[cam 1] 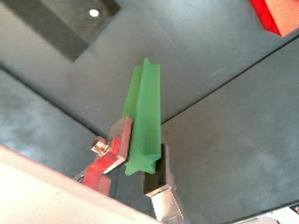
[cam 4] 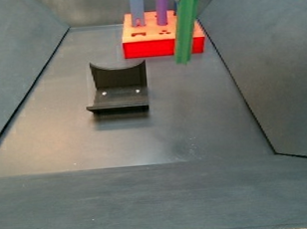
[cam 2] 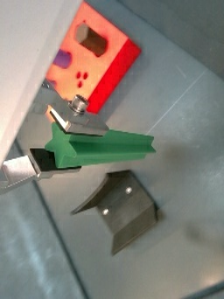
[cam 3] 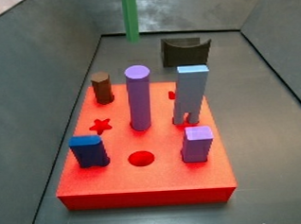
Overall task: Pick up the star object. Move up. Move to above the board. Insert the star object.
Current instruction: Move to above the board.
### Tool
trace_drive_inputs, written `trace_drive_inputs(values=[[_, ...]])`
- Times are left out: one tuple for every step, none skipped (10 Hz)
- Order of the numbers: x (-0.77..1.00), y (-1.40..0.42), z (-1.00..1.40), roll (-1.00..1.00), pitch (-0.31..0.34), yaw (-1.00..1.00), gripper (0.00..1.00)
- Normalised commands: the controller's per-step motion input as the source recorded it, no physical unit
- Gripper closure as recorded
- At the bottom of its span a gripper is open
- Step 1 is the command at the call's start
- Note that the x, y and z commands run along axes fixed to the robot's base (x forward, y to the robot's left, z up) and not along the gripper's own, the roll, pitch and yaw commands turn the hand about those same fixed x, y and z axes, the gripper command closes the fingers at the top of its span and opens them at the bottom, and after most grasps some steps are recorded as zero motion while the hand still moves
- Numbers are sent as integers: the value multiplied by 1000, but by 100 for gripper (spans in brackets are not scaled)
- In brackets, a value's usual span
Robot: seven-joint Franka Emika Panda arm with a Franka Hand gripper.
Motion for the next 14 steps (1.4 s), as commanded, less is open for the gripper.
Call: trace_drive_inputs(values=[[-44,116,1000,-37,-181,9,100],[-42,106,1000,-28,-74,-8,100],[-28,82,840,-20,-14,-17,100],[5,49,536,-5,59,-28,100],[17,40,417,0,84,-31,100],[23,32,187,8,106,-32,100],[206,-1000,187,131,583,-405,100],[208,-1000,179,133,563,-366,100],[227,-1000,183,119,490,-219,100],[242,-1000,177,53,342,-85,100],[243,-1000,181,25,239,-24,100],[248,-1000,186,-3,154,-5,100],[259,-1000,187,-11,123,0,100],[274,-1000,190,6,114,6,100]])
